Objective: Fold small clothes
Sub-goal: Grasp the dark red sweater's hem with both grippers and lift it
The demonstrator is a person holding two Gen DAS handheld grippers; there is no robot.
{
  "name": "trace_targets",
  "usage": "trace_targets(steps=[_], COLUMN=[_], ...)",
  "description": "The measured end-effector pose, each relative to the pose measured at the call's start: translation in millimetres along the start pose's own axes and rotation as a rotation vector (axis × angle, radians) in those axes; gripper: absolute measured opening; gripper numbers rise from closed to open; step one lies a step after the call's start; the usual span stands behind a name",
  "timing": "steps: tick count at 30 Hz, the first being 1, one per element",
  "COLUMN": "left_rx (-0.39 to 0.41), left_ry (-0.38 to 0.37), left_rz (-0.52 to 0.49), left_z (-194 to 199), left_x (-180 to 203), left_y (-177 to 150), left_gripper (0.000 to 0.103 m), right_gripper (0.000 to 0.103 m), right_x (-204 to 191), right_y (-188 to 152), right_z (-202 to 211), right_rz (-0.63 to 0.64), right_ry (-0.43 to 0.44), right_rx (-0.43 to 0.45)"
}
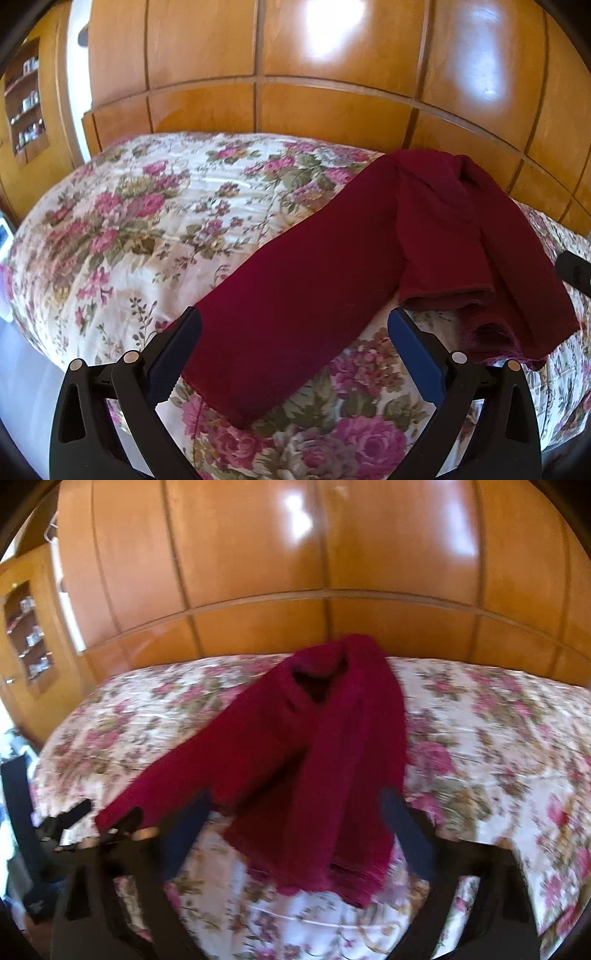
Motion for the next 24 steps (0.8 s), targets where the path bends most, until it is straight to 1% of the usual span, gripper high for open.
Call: trace_targets(steps=[1,3,6,7,8,9,10,11,13,15,16,17,18,19,20,22,24], left_rx=[-0.008,-0.024,-0.032,-0.034,-0.037,-0.045,-0.053,-0.058,-0.064,-0.074,-0.078,-0.084,-0.089,-0.09,-0.09,-0.08,-0.067], left_ry=[0.002,0.023,0.054,0.067,0.07,0.072,0.07,0.07,0.079,0.082,0.08,0.076,0.071,0.068,0.067,0.063,0.061], left_rz=[0.016,0.048,0.091,0.11,0.125,0.144,0.155,0.159,0.16,0.155,0.155,0.155,0.155,0.153,0.148,0.122,0.089], left_z=[-3,-9,-14,-16,-17,-18,-19,-20,-22,-24,-25,-26,-26,-26,-26,-24,-22], left_x=[-6,-21,-47,-56,-63,-72,-78,-84,-91,-95,-96,-95,-94,-92,-90,-84,-77], left_y=[-1,-1,0,0,0,-2,-3,-5,-8,-13,-14,-16,-17,-17,-17,-16,-14], left_gripper=[0.1,0.1,0.1,0.1,0.1,0.1,0.1,0.1,0.1,0.1,0.099,0.099,0.099,0.099,0.099,0.099,0.099], right_gripper=[0.059,0.059,0.059,0.061,0.064,0.073,0.077,0.077,0.076,0.076,0.076,0.074,0.058,0.026,0.015,0.007,0.006], right_x=[-3,-12,-20,-22,-19,-14,-7,-1,12,28,37,43,51,56,61,59,56], right_y=[2,9,17,21,25,31,40,50,62,71,69,65,61,59,58,67,85], right_z=[-6,-19,-45,-58,-66,-73,-78,-86,-106,-130,-147,-157,-167,-172,-172,-156,-122], right_rz=[-0.002,0.005,0.013,0.014,0.013,0.018,0.03,0.038,0.031,0.062,0.06,0.049,0.036,0.028,0.002,-0.017,-0.024], right_ry=[0.021,0.062,0.082,0.08,0.063,0.021,-0.026,-0.053,-0.075,-0.142,-0.163,-0.166,-0.172,-0.175,-0.165,-0.117,-0.06], right_rx=[-0.012,-0.03,-0.063,-0.078,-0.086,-0.079,-0.06,-0.047,-0.067,-0.094,-0.139,-0.178,-0.217,-0.237,-0.239,-0.187,-0.104])
Point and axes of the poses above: each gripper's, at about its wrist camera, not at the fingertips, and z roughly against the way its jaws point, x to its right, y to its top, the point moved 10 cm from there along -z, roughly the way its jaws point, and after that the axes turned 12 degrees about y, right-handed, at the moved point
